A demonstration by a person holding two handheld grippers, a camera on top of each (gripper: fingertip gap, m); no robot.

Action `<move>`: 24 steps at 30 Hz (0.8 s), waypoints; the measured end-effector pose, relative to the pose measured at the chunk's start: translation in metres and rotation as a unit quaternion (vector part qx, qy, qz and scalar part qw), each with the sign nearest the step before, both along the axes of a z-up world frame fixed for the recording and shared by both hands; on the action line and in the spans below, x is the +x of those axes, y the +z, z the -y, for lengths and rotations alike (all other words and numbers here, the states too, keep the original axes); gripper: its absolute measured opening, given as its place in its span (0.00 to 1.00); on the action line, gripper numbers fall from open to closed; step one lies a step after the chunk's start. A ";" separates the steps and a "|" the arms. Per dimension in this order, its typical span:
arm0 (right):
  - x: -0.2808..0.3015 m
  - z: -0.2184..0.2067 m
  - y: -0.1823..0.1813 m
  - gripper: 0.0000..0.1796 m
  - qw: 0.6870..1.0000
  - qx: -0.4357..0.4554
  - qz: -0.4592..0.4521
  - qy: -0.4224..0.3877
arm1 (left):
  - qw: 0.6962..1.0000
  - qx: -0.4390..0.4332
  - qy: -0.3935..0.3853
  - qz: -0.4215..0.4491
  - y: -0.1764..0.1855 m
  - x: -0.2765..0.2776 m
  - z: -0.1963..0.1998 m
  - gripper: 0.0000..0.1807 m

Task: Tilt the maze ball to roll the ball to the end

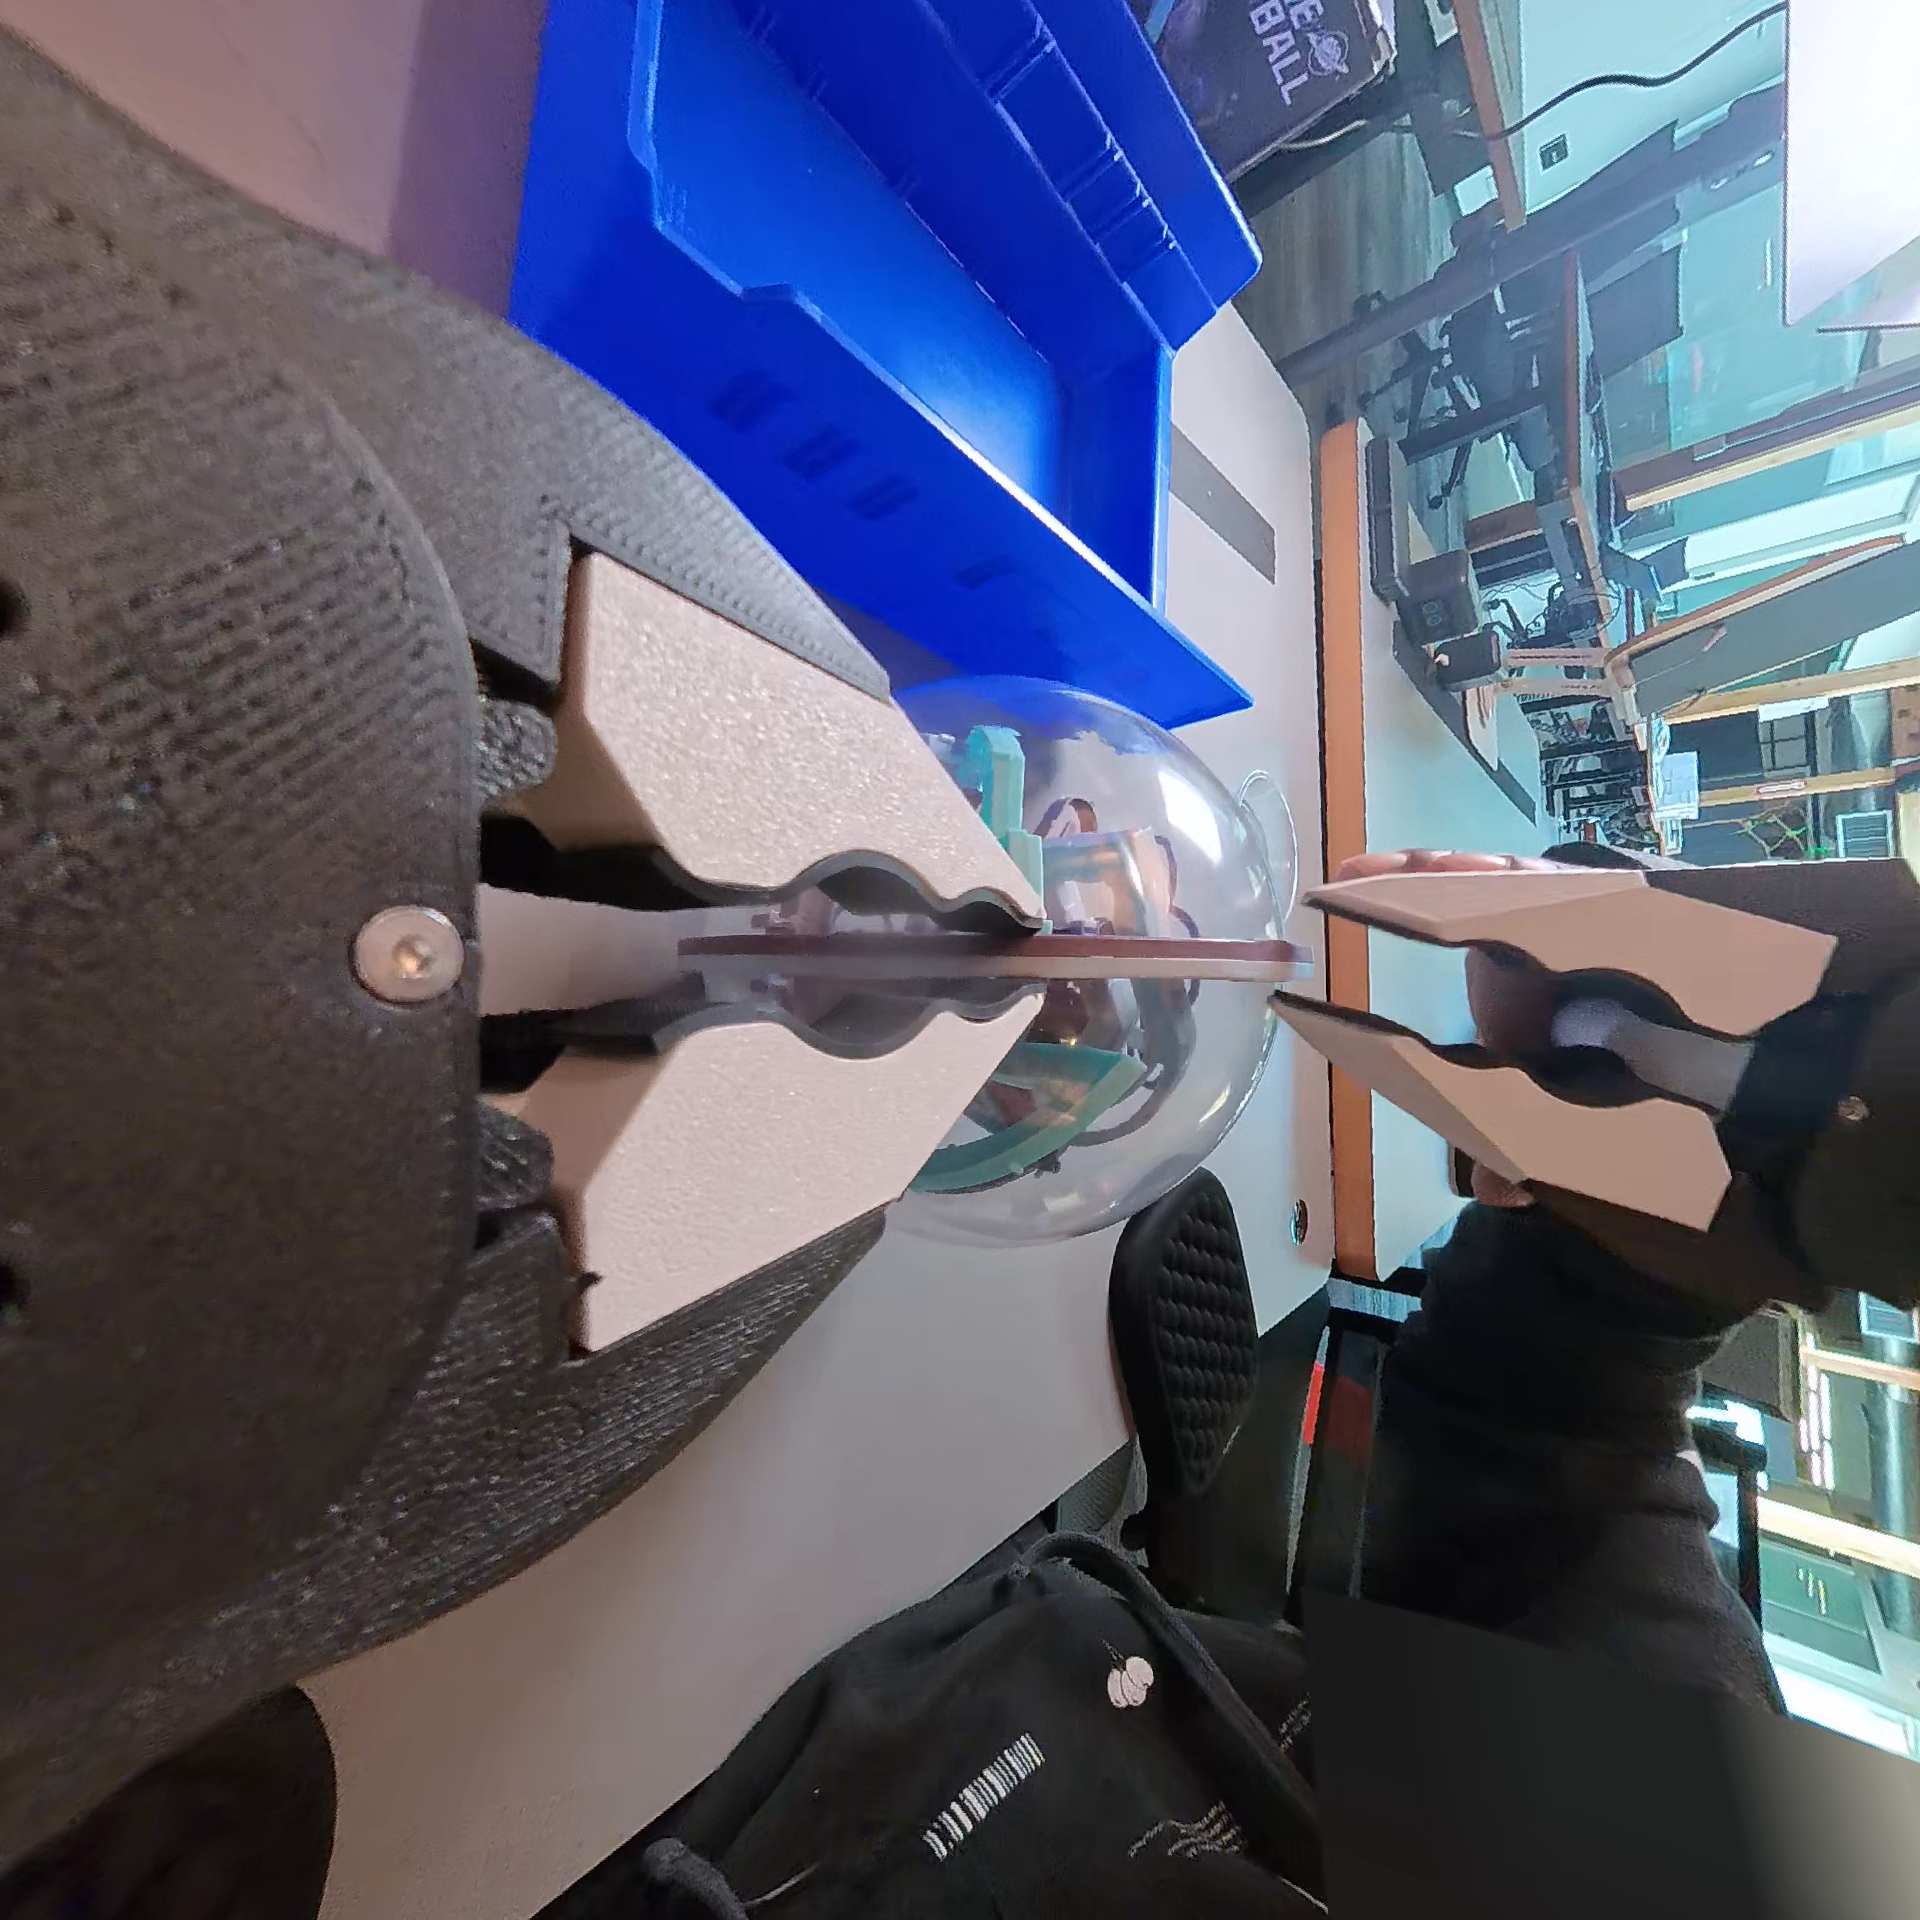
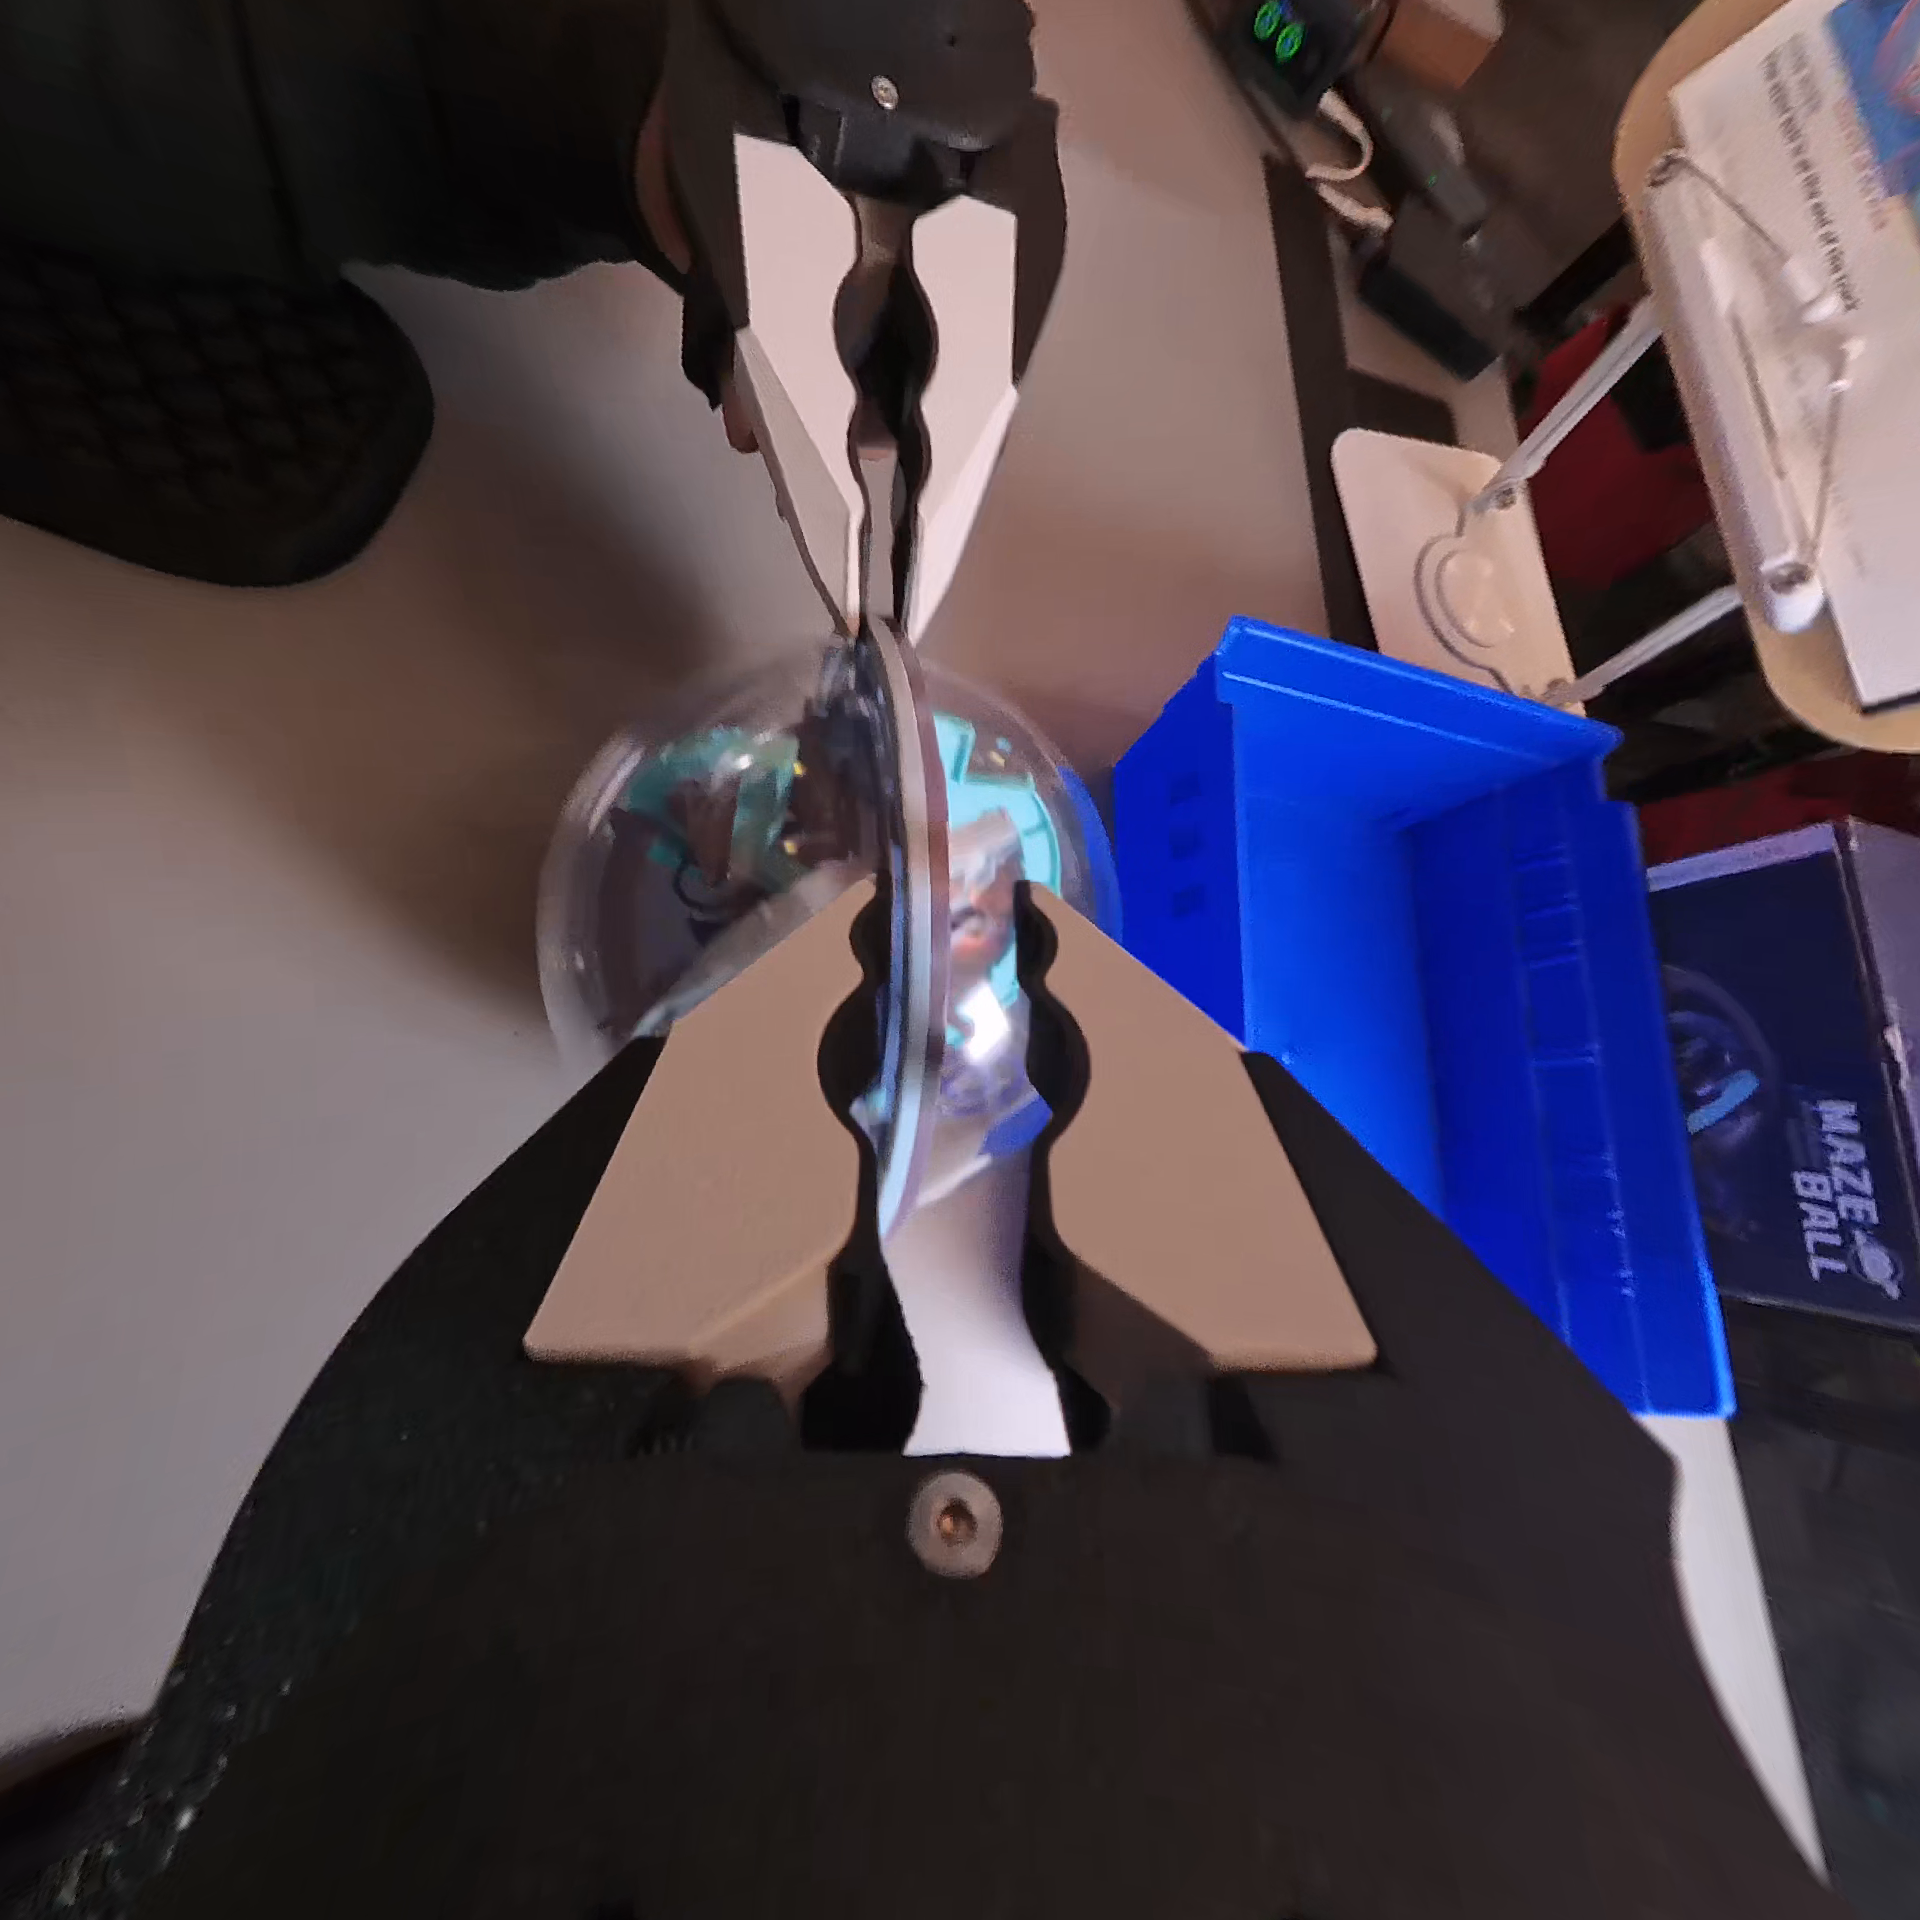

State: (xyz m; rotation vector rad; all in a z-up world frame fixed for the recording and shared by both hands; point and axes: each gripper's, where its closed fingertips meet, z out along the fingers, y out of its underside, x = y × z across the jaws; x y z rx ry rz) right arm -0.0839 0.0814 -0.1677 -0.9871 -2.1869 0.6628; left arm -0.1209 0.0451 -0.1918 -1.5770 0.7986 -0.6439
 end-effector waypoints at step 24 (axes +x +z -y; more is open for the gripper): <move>0.045 -0.057 -0.082 0.04 0.965 -0.243 -0.097 -0.008 | 0.997 -0.012 0.005 0.070 0.000 -0.008 -0.005 0.04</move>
